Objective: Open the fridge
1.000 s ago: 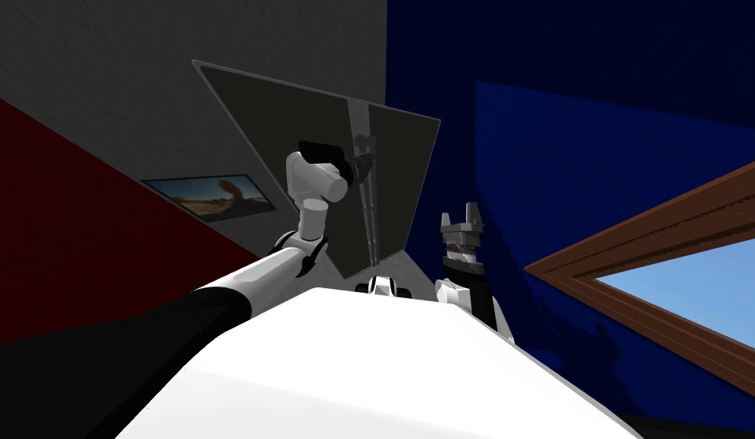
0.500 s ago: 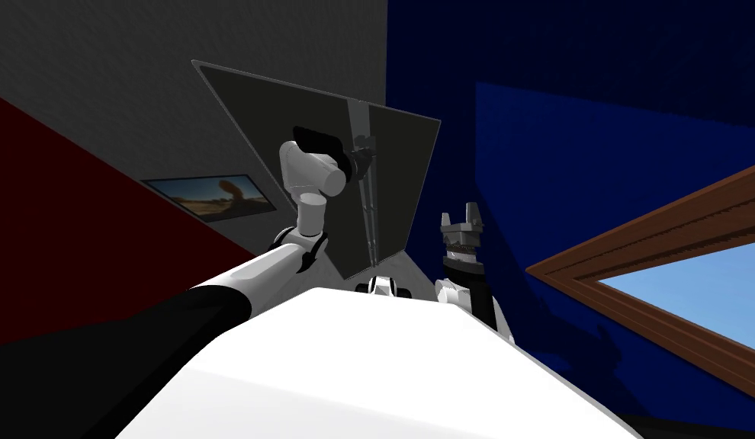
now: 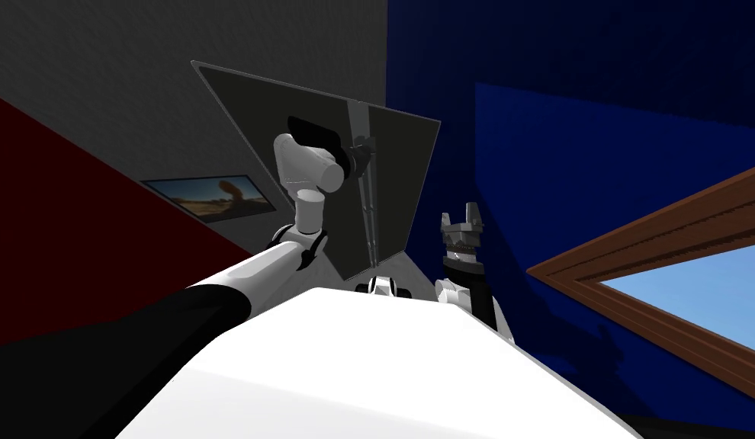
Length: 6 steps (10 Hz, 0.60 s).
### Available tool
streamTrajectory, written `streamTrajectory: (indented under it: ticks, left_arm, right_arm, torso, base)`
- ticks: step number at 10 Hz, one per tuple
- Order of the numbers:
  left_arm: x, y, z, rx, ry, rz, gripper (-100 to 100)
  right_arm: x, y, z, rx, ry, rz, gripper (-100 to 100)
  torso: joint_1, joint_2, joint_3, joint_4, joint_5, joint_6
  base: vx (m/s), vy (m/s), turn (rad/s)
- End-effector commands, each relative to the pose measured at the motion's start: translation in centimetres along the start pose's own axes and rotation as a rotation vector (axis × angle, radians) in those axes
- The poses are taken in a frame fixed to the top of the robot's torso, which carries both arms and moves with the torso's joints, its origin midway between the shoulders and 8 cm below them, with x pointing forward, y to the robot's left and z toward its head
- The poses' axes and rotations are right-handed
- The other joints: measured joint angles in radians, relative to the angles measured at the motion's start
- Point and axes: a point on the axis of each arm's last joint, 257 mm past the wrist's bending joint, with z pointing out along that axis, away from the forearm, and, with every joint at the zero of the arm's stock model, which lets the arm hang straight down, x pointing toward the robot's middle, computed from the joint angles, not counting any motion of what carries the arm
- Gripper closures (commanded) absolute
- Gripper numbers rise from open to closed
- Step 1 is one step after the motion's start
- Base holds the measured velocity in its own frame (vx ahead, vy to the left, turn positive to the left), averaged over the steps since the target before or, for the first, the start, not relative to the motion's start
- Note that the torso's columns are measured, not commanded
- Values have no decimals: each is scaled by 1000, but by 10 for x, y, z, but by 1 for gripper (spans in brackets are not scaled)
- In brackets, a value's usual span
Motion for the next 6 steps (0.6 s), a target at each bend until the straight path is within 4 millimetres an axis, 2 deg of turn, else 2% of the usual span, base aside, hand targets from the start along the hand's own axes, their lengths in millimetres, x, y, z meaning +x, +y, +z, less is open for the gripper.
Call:
streamTrajectory:
  ticks: [1,6]
  left_arm:
    - [-25,-17,-5,30,-48,11,-100]
    - [-36,-25,-10,18,-54,25,-100]
  right_arm:
    - [0,0,0,0,0,0,0]
    - [0,0,0,0,0,0,0]
  torso:
    - [0,-1,-1,1,0,0]
    - [-2,2,3,-5,0,1]
  base:
    - [15,6,-9]
    - [19,3,1]
